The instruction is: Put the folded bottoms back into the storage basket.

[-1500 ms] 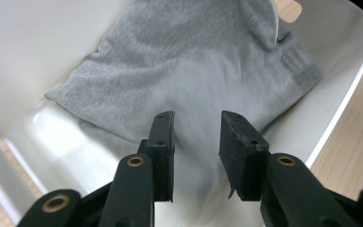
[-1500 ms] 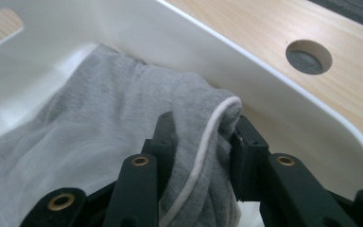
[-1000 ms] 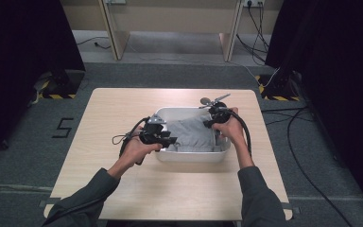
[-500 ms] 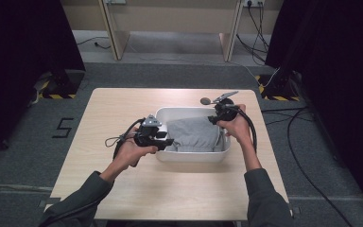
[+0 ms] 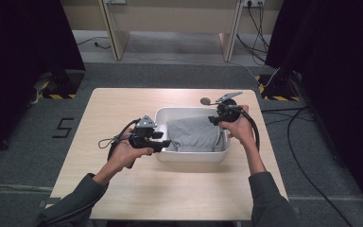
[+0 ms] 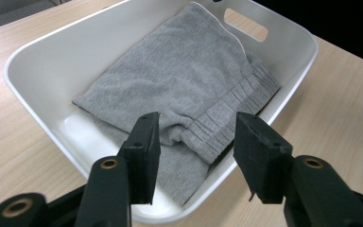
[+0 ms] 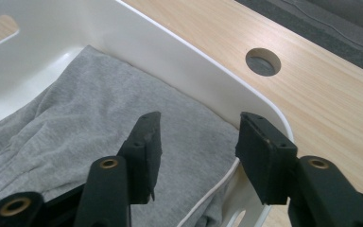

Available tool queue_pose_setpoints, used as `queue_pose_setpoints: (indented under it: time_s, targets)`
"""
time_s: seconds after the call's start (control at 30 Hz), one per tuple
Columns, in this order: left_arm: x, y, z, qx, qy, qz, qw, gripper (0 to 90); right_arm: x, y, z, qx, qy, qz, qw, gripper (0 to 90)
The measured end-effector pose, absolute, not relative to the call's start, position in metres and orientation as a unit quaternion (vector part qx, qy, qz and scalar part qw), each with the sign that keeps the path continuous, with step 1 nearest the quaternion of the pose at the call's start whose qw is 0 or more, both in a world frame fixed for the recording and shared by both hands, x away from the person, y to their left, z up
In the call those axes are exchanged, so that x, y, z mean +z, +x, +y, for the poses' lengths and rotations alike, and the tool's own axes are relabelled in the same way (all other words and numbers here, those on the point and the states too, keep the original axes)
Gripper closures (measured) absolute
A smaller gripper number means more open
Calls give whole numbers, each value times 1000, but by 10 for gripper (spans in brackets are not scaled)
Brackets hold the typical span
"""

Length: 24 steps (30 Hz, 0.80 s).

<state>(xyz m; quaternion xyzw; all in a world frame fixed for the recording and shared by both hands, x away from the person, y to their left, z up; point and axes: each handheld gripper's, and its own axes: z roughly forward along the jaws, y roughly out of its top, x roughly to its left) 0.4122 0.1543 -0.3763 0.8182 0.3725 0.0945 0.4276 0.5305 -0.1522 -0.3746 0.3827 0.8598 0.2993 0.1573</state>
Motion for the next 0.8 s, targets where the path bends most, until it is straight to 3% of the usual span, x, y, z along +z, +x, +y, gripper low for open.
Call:
queue_pose_setpoints:
  time_s: [0.8]
  targets:
    - [-378,397,173,81,800,389,449,240,-358,484,-162,361,381,837,156,369]
